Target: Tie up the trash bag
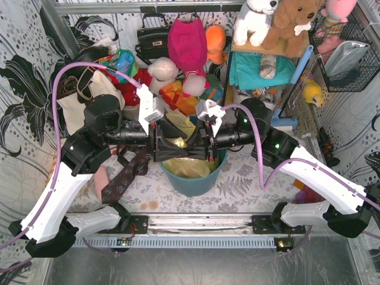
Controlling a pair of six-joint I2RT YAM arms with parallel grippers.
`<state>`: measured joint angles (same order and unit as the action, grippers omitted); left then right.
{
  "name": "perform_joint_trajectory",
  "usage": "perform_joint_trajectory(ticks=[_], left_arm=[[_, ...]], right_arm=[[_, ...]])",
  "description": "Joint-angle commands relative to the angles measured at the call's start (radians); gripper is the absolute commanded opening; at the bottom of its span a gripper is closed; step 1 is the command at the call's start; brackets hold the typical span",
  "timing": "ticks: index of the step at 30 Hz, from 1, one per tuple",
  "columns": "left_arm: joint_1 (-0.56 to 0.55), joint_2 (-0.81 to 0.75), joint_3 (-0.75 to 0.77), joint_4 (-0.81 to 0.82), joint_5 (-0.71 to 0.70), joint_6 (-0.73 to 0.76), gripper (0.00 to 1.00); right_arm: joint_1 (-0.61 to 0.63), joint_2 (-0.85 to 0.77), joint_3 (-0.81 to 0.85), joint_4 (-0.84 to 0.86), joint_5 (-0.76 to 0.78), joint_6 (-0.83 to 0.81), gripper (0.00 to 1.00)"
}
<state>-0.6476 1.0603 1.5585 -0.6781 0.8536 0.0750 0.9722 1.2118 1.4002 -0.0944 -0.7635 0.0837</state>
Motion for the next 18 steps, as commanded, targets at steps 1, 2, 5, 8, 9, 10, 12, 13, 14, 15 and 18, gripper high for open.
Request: perform_joint_trajectory(ticks=[1,2,5,8,9,10,12,13,14,15,18], left_arm=[[-0.003,0.001,0.042,-0.04,0.007,0.043,0.59],[-0.003,0.001,0.045,-0.043,0.004,0.045,0.57],[-0.002,0.005,0.052,-0.047,0.003,0.048,0.52],[-0.003,0.01,0.059,-0.052,0.005,0.052,0.46],[-0.002,0.012,0.061,-0.055,0.007,0.053,0.44],[-0.003,0.011,0.063,-0.056,0.008,0.053,0.42],[-0.003,0.01,0.065,-0.056,0.01,0.054,0.4],[-0.002,0.008,0.066,-0.058,0.01,0.053,0.39],[-0.003,0.009,0.067,-0.058,0.01,0.053,0.38],[-0.003,0.01,0.068,-0.061,0.01,0.053,0.35],[-0.003,0.015,0.072,-0.066,0.016,0.053,0.18]], right_arm=[[0.008,0.005,0.04,-0.046,-0.007,-0.04,0.0],[0.008,0.005,0.043,-0.053,-0.005,-0.043,0.0],[0.008,0.009,0.051,-0.073,-0.002,-0.053,0.0],[0.007,0.011,0.058,-0.089,0.002,-0.064,0.0],[0.008,0.009,0.059,-0.094,0.005,-0.068,0.0],[0.007,0.006,0.059,-0.098,0.009,-0.071,0.0],[0.007,-0.001,0.056,-0.103,0.017,-0.076,0.0],[0.007,-0.005,0.056,-0.105,0.02,-0.079,0.0],[0.007,-0.008,0.056,-0.107,0.023,-0.08,0.0],[0.007,-0.012,0.054,-0.11,0.029,-0.083,0.0],[0.008,-0.022,0.05,-0.111,0.038,-0.084,0.0]])
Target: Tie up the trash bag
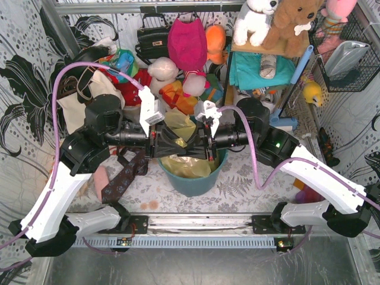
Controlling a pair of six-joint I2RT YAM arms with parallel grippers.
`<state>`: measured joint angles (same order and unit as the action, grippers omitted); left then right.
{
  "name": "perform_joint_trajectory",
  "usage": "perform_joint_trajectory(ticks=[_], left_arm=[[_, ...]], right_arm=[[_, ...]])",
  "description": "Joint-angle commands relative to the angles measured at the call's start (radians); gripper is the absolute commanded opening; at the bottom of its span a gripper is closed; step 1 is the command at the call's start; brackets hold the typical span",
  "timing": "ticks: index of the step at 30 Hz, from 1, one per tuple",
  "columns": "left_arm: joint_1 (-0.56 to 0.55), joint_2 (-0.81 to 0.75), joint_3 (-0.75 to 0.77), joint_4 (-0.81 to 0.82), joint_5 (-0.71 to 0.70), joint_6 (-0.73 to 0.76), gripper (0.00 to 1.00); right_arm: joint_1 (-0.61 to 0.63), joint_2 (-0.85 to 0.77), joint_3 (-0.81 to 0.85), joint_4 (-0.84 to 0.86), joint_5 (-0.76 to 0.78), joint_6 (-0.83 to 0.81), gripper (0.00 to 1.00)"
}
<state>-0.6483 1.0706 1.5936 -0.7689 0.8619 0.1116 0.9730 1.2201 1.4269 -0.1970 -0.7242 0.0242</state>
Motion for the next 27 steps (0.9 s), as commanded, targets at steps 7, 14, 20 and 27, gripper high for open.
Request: perform_joint_trajectory(ticks=[7,14,20,27], left_arm=[[-0.001,0.004,0.041,0.06,0.013,-0.001,0.0],[-0.002,0.011,0.057,0.057,0.001,0.009,0.0],[-0.002,0.01,0.04,0.06,0.0,0.01,0.0],[-0.002,0.002,0.034,0.059,-0.004,0.013,0.0]], right_arm=[[0.006,-0.083,0.042,-0.061,0.074,-0.037,0.35],[0.007,-0.17,0.066,-0.079,0.25,-0.028,0.55],[0.006,-0.145,0.094,-0.047,0.291,-0.021,0.57],[0.006,-0.136,0.088,-0.015,0.345,-0.029,0.61]])
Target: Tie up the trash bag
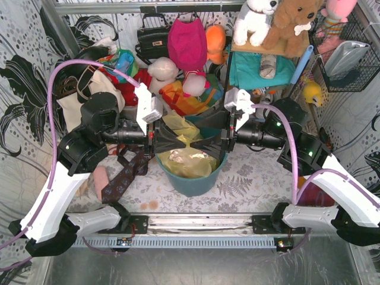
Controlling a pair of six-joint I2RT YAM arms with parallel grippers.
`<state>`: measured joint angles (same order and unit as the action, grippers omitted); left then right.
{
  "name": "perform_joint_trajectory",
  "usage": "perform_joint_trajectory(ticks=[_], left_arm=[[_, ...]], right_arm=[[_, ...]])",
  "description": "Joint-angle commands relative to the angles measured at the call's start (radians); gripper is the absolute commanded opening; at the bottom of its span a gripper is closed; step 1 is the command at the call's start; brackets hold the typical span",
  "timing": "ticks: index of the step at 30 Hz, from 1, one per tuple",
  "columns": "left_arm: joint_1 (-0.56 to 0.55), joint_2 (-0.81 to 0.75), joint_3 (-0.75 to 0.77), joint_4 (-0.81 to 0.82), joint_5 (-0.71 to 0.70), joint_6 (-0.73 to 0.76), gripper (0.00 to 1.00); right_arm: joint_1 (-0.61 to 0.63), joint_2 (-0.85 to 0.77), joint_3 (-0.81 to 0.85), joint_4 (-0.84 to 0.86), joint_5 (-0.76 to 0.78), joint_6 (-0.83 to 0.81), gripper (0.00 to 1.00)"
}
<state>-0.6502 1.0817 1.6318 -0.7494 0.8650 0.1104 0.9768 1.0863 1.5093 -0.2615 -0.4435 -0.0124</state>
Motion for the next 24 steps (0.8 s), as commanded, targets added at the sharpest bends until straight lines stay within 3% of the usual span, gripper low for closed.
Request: perform_joint_trajectory(ticks=[1,8,14,20,22,24], left_arm=[[0.0,-0.01,-0.004,0.041,-0.007,0.014,0.0],[0.0,-0.008,-0.009,0.041,0.0,0.018,0.0],[0.001,-0.019,-0.024,0.044,-0.003,0.013,0.0],[0.0,-0.025,-0.027,0.051,-0.001,0.01,0.0],[0.0,-0.027,-0.027,0.051,-0.004,0.009,0.0],[-0.001,-0.025,-0.023,0.053,-0.007,0.009,0.0]], right_arm=[[0.003,-0.001,0.007,0.059,0.079,0.006,0.62],[0.002,0.065,0.079,0.04,0.064,-0.007,0.59],[0.002,0.105,0.112,0.026,0.073,-0.017,0.49],[0.002,0.114,0.113,0.027,0.1,-0.019,0.46],[0.002,0.119,0.121,0.015,0.125,-0.022,0.34],[0.001,0.12,0.123,0.012,0.141,-0.028,0.14]])
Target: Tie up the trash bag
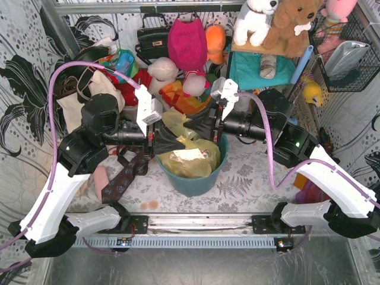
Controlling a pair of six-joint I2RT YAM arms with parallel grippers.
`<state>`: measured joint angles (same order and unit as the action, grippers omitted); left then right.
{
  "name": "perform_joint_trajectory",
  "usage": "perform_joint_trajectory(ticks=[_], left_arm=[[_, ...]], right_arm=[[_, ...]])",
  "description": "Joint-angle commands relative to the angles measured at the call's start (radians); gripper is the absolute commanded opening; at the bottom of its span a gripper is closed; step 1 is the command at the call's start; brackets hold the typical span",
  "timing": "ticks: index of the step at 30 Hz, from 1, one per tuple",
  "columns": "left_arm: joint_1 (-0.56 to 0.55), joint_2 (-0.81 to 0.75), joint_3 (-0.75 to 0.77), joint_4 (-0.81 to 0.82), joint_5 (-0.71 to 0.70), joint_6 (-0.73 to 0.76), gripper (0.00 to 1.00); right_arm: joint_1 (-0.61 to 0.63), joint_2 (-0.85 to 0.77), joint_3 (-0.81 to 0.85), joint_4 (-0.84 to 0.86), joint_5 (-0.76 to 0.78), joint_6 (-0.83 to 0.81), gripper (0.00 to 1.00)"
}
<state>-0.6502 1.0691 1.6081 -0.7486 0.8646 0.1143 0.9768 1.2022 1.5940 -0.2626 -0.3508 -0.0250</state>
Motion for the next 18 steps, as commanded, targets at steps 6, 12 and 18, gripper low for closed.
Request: perform_joint_trajectory(ticks=[6,12,18], left_arm=[[0.0,-0.002,0.039,0.068,-0.048,0.019,0.0],[0.0,0.04,0.092,0.076,-0.147,0.068,0.0],[0.0,0.077,0.097,0.098,-0.19,0.1,0.0]], right_arm=[[0.001,-0.026,0.025,0.056,0.079,0.006,0.0],[0.002,-0.05,0.009,0.067,0.068,0.044,0.0],[0.002,-0.085,-0.021,0.074,0.059,0.086,0.0]])
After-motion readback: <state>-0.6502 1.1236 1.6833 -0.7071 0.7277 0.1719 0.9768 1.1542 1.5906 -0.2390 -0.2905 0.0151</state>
